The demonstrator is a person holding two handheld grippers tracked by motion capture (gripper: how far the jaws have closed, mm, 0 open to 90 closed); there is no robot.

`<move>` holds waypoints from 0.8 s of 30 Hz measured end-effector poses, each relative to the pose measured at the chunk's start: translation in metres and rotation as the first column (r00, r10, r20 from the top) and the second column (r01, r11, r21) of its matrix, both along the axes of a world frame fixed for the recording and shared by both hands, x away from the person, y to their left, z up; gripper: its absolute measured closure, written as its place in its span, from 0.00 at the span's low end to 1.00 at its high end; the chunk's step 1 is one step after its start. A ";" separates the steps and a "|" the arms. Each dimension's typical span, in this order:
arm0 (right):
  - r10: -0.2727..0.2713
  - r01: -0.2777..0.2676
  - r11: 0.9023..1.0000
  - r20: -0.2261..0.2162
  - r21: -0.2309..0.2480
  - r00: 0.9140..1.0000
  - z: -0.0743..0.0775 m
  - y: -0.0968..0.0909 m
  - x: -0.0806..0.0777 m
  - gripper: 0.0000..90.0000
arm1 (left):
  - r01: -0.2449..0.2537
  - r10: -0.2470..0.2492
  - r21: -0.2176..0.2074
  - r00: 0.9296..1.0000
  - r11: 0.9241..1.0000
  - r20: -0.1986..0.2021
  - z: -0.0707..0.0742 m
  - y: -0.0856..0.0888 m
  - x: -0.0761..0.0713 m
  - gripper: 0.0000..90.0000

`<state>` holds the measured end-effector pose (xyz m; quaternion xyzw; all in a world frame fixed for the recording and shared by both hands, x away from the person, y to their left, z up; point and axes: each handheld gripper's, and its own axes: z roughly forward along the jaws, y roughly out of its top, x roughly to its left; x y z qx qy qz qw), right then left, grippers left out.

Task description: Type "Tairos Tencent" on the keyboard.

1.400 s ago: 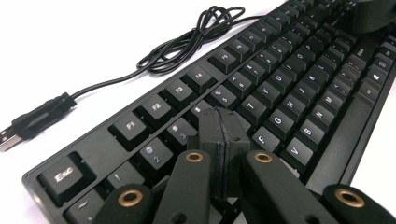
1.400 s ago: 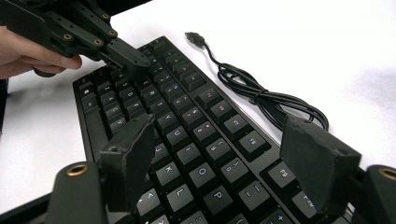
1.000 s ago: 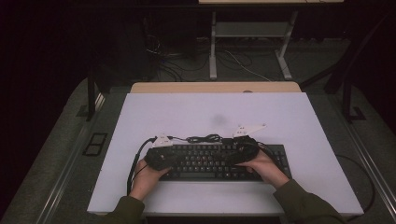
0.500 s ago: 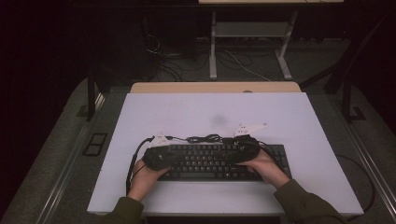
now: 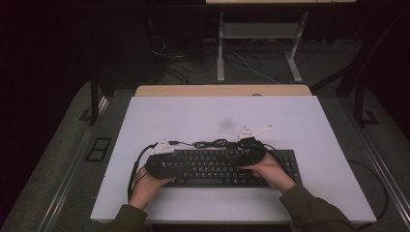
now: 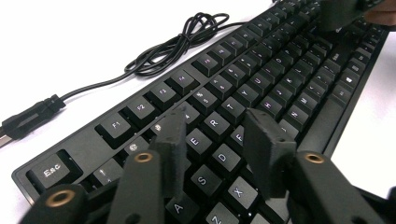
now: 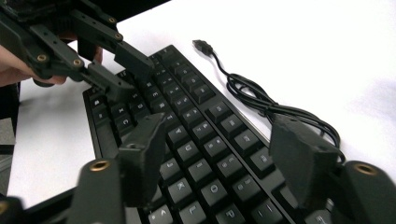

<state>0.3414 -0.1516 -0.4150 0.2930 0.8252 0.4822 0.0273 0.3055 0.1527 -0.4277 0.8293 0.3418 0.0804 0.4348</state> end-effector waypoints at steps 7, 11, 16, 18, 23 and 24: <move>0.028 -0.028 1.000 0.005 -0.002 1.000 0.000 0.008 -0.002 0.61 | -0.005 0.005 -0.003 1.000 1.000 0.017 0.001 0.000 -0.001 0.49; 0.048 -0.048 0.999 0.005 -0.001 0.999 0.000 0.009 -0.004 0.73 | -0.003 0.003 -0.001 1.000 1.000 0.017 0.001 0.000 -0.001 0.45; 0.081 -0.081 0.997 0.001 -0.009 0.997 0.000 0.011 -0.007 0.86 | -0.005 0.005 -0.005 1.000 1.000 0.025 0.001 0.000 -0.002 0.40; 0.091 -0.091 0.996 -0.001 -0.010 0.996 0.000 0.012 -0.007 0.91 | -0.007 0.007 -0.005 1.000 1.000 0.025 0.001 0.000 -0.001 0.38; 0.116 -0.117 0.993 -0.012 -0.011 0.993 -0.001 0.014 -0.009 0.99 | -0.010 0.011 -0.005 1.000 1.000 0.027 0.001 0.001 -0.001 0.35; 0.123 -0.123 0.992 -0.014 -0.014 0.992 -0.001 0.014 -0.010 0.99 | -0.010 0.011 -0.005 1.000 1.000 0.027 0.001 0.001 -0.001 0.34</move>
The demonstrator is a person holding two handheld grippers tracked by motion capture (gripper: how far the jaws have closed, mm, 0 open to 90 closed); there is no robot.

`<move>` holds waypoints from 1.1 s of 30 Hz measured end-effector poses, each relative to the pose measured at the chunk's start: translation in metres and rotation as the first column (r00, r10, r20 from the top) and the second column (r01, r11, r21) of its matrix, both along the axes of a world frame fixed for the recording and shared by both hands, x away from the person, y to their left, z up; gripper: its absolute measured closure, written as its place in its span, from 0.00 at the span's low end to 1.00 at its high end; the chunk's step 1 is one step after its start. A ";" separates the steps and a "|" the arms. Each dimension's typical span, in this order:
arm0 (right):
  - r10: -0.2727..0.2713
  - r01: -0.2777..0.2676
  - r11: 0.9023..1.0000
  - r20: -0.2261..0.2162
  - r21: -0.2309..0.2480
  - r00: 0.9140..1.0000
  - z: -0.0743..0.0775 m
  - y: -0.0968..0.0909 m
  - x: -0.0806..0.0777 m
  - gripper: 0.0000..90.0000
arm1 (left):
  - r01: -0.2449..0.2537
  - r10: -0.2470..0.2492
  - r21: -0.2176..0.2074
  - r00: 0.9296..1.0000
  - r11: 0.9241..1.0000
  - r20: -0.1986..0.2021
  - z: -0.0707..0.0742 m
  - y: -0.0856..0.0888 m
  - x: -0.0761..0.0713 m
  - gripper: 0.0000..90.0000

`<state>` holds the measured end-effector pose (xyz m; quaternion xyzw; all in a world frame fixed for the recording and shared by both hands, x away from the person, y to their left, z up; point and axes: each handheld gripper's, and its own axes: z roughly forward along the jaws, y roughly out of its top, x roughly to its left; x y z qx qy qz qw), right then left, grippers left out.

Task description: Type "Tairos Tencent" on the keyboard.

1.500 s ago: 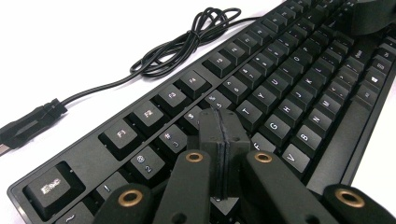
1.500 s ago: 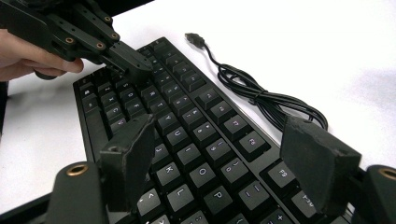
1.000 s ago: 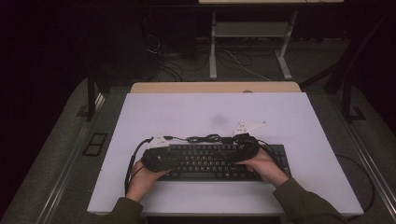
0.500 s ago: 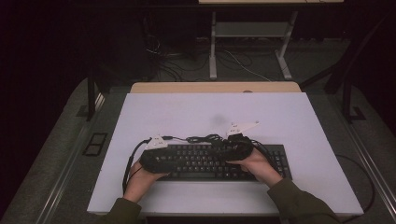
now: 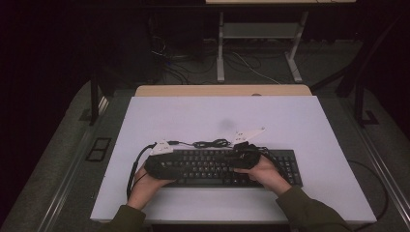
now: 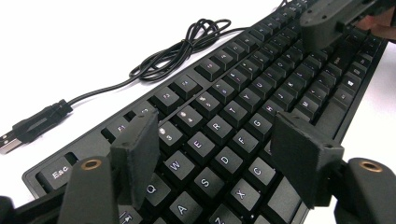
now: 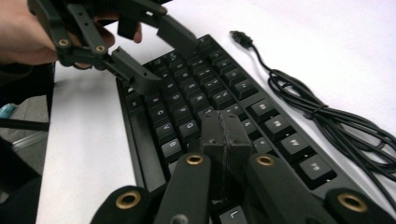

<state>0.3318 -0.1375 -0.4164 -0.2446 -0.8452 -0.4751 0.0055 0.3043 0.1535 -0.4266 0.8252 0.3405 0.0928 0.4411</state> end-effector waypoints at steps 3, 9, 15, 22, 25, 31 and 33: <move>0.012 -0.012 1.000 0.003 -0.011 1.000 -0.001 0.002 -0.002 0.99 | 0.002 -0.002 -0.001 1.000 1.000 0.003 0.000 0.000 0.000 0.33; 0.032 -0.032 0.999 -0.002 -0.039 0.999 -0.005 0.008 -0.005 0.99 | -0.001 0.001 0.000 1.000 1.000 0.005 0.000 0.000 0.000 0.32; 0.054 -0.054 0.997 -0.007 -0.057 0.999 -0.010 0.014 -0.008 0.99 | -0.001 0.001 0.000 1.000 1.000 0.010 0.000 0.000 0.000 0.31; 0.075 -0.076 0.994 -0.016 -0.082 0.997 -0.016 0.023 -0.012 0.99 | -0.001 0.001 0.002 1.000 1.000 0.009 0.000 0.000 0.000 0.31; 0.082 -0.083 0.992 -0.016 -0.091 0.997 -0.017 0.025 -0.013 0.99 | 0.001 -0.001 0.005 1.000 1.000 0.008 0.000 0.000 0.000 0.31; 0.089 -0.090 0.990 -0.018 -0.108 0.996 -0.020 0.029 -0.014 0.99 | 0.003 -0.003 0.007 1.000 1.000 0.010 -0.001 -0.001 0.000 0.31; 0.090 -0.091 0.989 -0.018 -0.119 0.996 -0.022 0.030 -0.014 0.99 | 0.003 -0.003 0.006 1.000 1.000 0.010 0.000 -0.001 0.000 0.31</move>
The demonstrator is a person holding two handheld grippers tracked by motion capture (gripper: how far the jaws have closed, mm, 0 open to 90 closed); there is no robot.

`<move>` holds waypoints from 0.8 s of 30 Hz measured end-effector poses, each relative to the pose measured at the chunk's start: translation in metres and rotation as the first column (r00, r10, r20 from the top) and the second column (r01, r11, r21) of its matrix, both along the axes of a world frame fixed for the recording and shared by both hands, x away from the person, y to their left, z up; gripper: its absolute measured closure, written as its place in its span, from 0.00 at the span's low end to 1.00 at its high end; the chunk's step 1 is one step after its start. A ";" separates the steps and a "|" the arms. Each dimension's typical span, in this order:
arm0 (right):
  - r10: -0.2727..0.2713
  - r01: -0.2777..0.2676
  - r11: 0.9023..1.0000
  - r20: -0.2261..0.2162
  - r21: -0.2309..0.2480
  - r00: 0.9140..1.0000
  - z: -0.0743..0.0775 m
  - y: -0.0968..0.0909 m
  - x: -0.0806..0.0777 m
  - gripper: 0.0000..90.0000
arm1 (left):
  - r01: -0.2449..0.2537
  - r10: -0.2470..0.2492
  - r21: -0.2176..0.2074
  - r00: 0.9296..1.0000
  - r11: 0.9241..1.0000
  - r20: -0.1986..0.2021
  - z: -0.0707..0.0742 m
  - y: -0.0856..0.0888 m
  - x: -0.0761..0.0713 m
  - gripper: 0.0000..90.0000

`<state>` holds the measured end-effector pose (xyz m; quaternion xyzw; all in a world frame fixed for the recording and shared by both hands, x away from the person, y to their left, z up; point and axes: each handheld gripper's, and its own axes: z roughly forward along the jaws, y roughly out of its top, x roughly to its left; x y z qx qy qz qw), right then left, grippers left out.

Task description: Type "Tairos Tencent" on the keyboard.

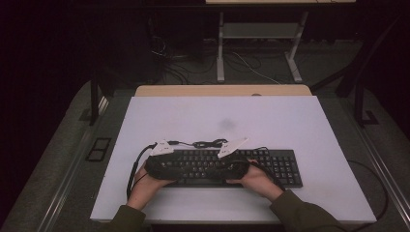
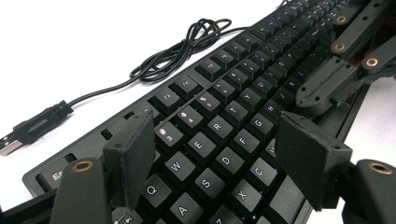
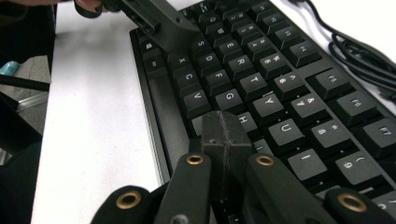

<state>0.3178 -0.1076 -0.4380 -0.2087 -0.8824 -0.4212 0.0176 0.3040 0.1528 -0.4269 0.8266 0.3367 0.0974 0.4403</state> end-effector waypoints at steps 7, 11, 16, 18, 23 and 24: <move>0.001 -0.001 1.000 -0.005 -0.012 1.000 -0.002 0.002 -0.001 0.99 | 0.000 0.000 -0.001 1.000 1.000 0.001 0.000 0.000 0.000 0.31; -0.001 0.001 1.000 -0.005 -0.012 1.000 -0.002 0.002 -0.001 0.99 | -0.003 0.003 -0.004 1.000 1.000 0.002 0.000 0.000 0.000 0.31; -0.004 0.004 1.000 -0.006 0.008 1.000 0.000 0.000 0.000 0.99 | 0.000 0.000 -0.001 1.000 1.000 0.002 0.000 0.000 0.000 0.31; -0.004 0.004 1.000 -0.005 0.014 1.000 0.000 -0.001 0.000 0.99 | 0.001 -0.001 -0.001 1.000 1.000 0.003 0.000 0.000 0.000 0.31; -0.012 0.013 0.999 -0.014 0.048 1.000 0.003 -0.004 0.002 0.94 | 0.001 -0.001 -0.001 1.000 1.000 0.003 0.000 0.000 0.000 0.31; -0.017 0.017 0.998 -0.015 0.053 1.000 0.004 -0.005 0.003 0.92 | 0.000 0.000 -0.001 1.000 1.000 0.003 0.000 0.000 0.000 0.31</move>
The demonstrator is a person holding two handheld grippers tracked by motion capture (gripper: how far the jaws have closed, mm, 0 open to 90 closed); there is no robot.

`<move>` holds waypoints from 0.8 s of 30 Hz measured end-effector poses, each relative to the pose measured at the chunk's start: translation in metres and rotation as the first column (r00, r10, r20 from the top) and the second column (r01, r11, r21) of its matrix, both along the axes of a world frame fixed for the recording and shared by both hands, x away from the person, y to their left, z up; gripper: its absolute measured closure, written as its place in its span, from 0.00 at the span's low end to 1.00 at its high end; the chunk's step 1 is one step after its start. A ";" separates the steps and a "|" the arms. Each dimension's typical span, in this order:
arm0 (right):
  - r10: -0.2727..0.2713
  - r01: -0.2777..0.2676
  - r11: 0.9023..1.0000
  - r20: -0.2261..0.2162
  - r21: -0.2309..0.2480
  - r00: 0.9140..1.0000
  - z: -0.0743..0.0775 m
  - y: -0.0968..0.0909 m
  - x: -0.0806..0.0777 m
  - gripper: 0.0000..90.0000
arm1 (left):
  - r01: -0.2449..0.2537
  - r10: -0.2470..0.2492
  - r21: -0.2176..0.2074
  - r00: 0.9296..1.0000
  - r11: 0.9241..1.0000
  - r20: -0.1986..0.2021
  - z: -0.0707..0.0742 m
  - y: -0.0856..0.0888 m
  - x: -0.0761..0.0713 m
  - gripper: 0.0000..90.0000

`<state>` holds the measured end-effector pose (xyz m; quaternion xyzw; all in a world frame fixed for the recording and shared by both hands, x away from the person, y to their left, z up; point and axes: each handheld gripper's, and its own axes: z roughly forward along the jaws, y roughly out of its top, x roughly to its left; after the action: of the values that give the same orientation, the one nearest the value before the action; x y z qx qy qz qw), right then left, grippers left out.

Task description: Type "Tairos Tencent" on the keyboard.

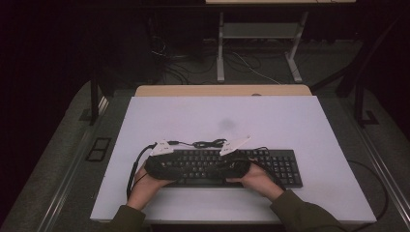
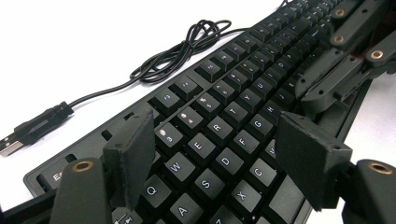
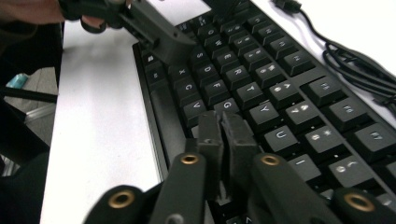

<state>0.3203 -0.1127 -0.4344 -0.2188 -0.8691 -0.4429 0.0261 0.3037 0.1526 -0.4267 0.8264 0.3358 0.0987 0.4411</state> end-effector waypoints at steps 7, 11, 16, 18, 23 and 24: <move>-0.027 0.027 0.999 -0.006 0.032 1.000 0.003 -0.006 0.003 0.73 | 0.004 -0.004 -0.006 1.000 1.000 0.000 0.001 -0.001 -0.001 0.32; -0.045 0.045 0.998 -0.006 0.039 0.999 0.005 -0.009 0.005 0.62 | 0.006 -0.006 -0.006 1.000 1.000 0.000 0.001 -0.001 -0.002 0.34; -0.071 0.071 0.996 0.006 0.049 0.997 0.006 -0.012 0.008 0.47 | 0.006 -0.006 -0.007 1.000 1.000 0.000 0.001 0.002 -0.004 0.41; -0.084 0.083 0.995 0.014 0.050 0.996 0.007 -0.013 0.009 0.43 | 0.008 -0.008 -0.007 1.000 1.000 -0.003 0.001 0.003 -0.005 0.45; -0.105 0.103 0.993 0.022 0.051 0.994 0.006 -0.014 0.014 0.38 | 0.031 -0.032 -0.010 0.999 0.999 -0.012 0.000 0.003 -0.009 0.58; -0.107 0.106 0.993 0.023 0.053 0.994 0.006 -0.014 0.014 0.37 | 0.034 -0.034 -0.009 0.999 0.999 -0.013 0.000 0.002 -0.010 0.61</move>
<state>0.3348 -0.1268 -0.4286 -0.2582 -0.8447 -0.4689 -0.0032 0.2938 0.1549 -0.4264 0.8306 0.3251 0.0843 0.4442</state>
